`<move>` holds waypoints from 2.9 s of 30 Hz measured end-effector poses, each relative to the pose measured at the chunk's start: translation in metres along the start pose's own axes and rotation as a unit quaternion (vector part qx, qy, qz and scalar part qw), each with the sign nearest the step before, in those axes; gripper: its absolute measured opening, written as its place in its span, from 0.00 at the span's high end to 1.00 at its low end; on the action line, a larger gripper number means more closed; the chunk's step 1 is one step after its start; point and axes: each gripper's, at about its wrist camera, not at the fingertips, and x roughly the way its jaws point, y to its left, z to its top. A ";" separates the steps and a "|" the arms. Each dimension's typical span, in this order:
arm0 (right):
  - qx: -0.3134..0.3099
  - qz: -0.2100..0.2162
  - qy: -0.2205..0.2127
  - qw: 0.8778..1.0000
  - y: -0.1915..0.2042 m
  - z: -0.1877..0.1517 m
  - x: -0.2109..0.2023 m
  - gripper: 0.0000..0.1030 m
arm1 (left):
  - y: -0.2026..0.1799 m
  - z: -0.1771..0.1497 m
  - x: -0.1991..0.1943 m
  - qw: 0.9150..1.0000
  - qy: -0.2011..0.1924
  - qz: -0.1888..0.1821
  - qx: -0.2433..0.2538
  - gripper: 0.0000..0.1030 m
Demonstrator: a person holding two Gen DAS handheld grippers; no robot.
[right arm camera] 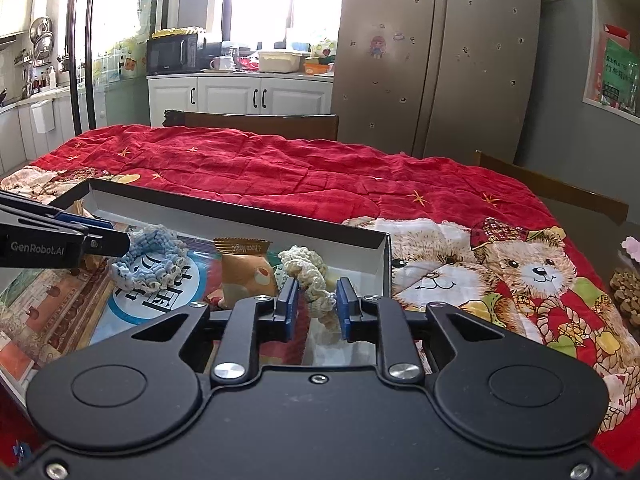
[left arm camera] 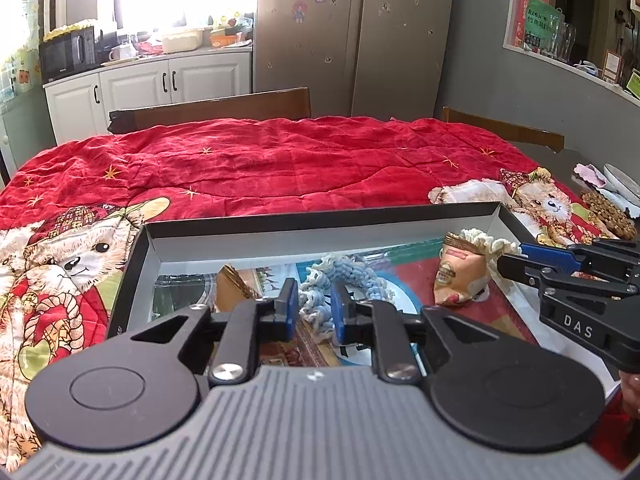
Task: Organize objects
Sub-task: 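Lower and open the left tool over the tray while the right tool releases the cream scrunchie, then lift both open tools away from the tray toward the loose items, then grasp a brown paper packet with the left tool while the right tool grasps the black scrunchie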
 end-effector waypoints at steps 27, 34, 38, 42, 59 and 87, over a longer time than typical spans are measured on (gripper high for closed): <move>0.019 0.006 -0.044 0.999 -0.005 0.001 -0.019 0.61 | -0.013 0.004 -0.038 0.998 -0.052 0.003 0.028 0.39; 0.018 0.025 -0.056 0.998 0.000 0.005 -0.039 0.59 | -0.014 0.004 -0.059 0.997 -0.069 0.000 0.034 0.35; 0.010 0.037 -0.059 0.997 0.006 0.006 -0.051 0.59 | -0.015 0.004 -0.072 0.996 -0.076 0.000 0.036 0.35; 0.008 0.048 -0.063 0.997 0.010 0.007 -0.066 0.59 | -0.014 0.000 -0.087 0.996 -0.084 0.000 0.038 0.33; 0.017 0.078 -0.072 0.994 0.012 -0.015 -0.144 0.59 | -0.015 -0.039 -0.157 0.991 -0.117 -0.012 0.067 0.24; 0.021 0.087 -0.031 0.996 0.017 -0.103 -0.218 0.59 | -0.044 -0.119 -0.175 0.983 -0.079 -0.083 0.143 0.23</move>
